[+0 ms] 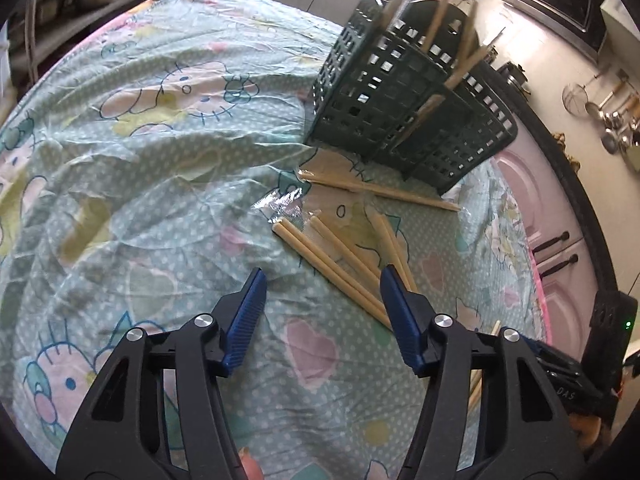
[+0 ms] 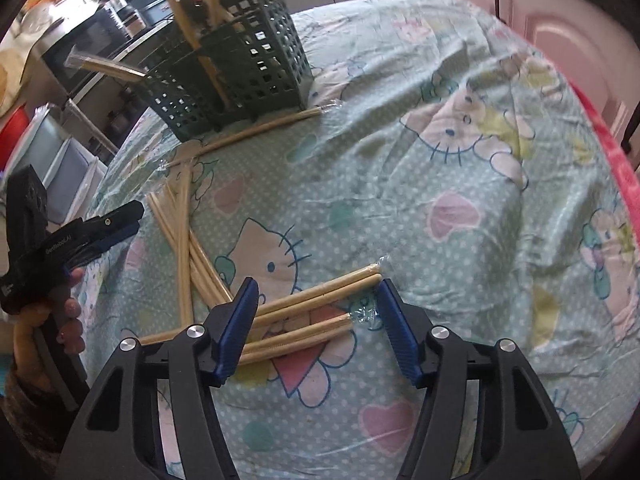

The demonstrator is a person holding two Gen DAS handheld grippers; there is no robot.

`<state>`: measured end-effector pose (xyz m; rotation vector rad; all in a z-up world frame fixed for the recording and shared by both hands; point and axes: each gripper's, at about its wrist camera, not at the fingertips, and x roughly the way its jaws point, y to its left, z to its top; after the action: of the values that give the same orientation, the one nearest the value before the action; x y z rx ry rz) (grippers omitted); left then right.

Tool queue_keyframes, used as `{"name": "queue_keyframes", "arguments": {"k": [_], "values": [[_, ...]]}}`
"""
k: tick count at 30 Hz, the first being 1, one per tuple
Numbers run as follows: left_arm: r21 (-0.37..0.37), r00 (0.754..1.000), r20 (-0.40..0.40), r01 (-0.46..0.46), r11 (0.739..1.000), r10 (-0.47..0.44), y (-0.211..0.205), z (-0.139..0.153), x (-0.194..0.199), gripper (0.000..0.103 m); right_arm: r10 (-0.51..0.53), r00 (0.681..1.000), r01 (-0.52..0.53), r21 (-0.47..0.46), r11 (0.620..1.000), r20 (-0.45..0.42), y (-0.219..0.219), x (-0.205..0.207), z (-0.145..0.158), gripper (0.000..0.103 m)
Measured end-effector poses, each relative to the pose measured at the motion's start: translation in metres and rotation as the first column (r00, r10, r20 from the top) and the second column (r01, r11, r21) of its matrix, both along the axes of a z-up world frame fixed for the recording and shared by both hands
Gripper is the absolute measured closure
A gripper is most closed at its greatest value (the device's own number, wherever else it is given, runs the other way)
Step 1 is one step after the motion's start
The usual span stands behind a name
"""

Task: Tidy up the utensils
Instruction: 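Close the right tool on a wooden chopstick while the left tool grasps another, then lift both held chopsticks up over the green basket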

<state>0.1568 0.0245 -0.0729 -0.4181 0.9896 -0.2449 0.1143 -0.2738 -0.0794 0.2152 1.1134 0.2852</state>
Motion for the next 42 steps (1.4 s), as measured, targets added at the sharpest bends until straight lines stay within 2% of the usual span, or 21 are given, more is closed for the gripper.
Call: {"name": "queue_keyframes", "arguments": {"k": [7,13,15,17,21,26,28,32,36,39,42], "values": [[-0.048,0.999,-0.034,-0.023,0.999,0.021,0.006,-0.005,0.015,0.056,-0.040,0.998,0.043,0.072,0.996,-0.049,-0.007,0.013,-0.001,0.044],[-0.059,0.997,-0.054,-0.052,0.997,0.049,0.016,-0.008,0.028,0.067,-0.067,0.995,0.074,0.101,0.992,-0.072,-0.011,0.018,-0.002,0.044],[-0.055,0.996,-0.061,-0.062,0.997,0.059,0.018,-0.008,0.031,0.075,-0.086,0.993,0.095,0.105,0.990,-0.084,-0.016,0.016,-0.001,0.054],[-0.054,0.996,-0.066,-0.068,0.996,0.064,0.021,-0.009,0.035,0.080,-0.108,0.989,0.119,0.108,0.987,-0.103,-0.024,0.013,0.000,0.058],[-0.045,0.995,-0.061,-0.079,0.996,0.076,0.024,-0.012,0.039,0.087,-0.110,0.986,0.124,0.112,0.986,-0.126,-0.025,0.011,-0.002,0.058],[-0.042,0.995,-0.048,-0.085,0.996,0.083,0.025,-0.011,0.043,0.093,-0.109,0.988,0.116,0.063,0.991,-0.110,-0.012,0.015,-0.002,0.057],[-0.044,0.995,-0.042,-0.088,0.995,0.087,0.025,-0.011,0.044,0.094,-0.114,0.989,0.119,0.047,0.992,-0.097,-0.008,0.017,-0.002,0.062],[-0.061,0.995,-0.041,-0.089,0.994,0.087,0.029,-0.012,0.044,0.098,-0.139,0.987,0.143,0.043,0.989,-0.078,-0.010,0.022,-0.004,0.078],[-0.076,0.996,-0.038,-0.087,0.993,0.084,0.034,-0.012,0.043,0.100,-0.179,0.981,0.186,0.097,0.978,-0.082,-0.019,0.029,-0.006,0.090],[-0.075,0.996,-0.027,-0.089,0.993,0.087,0.038,-0.010,0.041,0.100,-0.197,0.975,0.209,0.135,0.968,-0.098,-0.025,0.038,-0.004,0.093],[-0.065,0.995,-0.018,-0.098,0.993,0.097,0.046,-0.006,0.039,0.100,-0.195,0.979,0.202,0.139,0.969,-0.063,-0.024,0.045,0.007,0.094]]}}
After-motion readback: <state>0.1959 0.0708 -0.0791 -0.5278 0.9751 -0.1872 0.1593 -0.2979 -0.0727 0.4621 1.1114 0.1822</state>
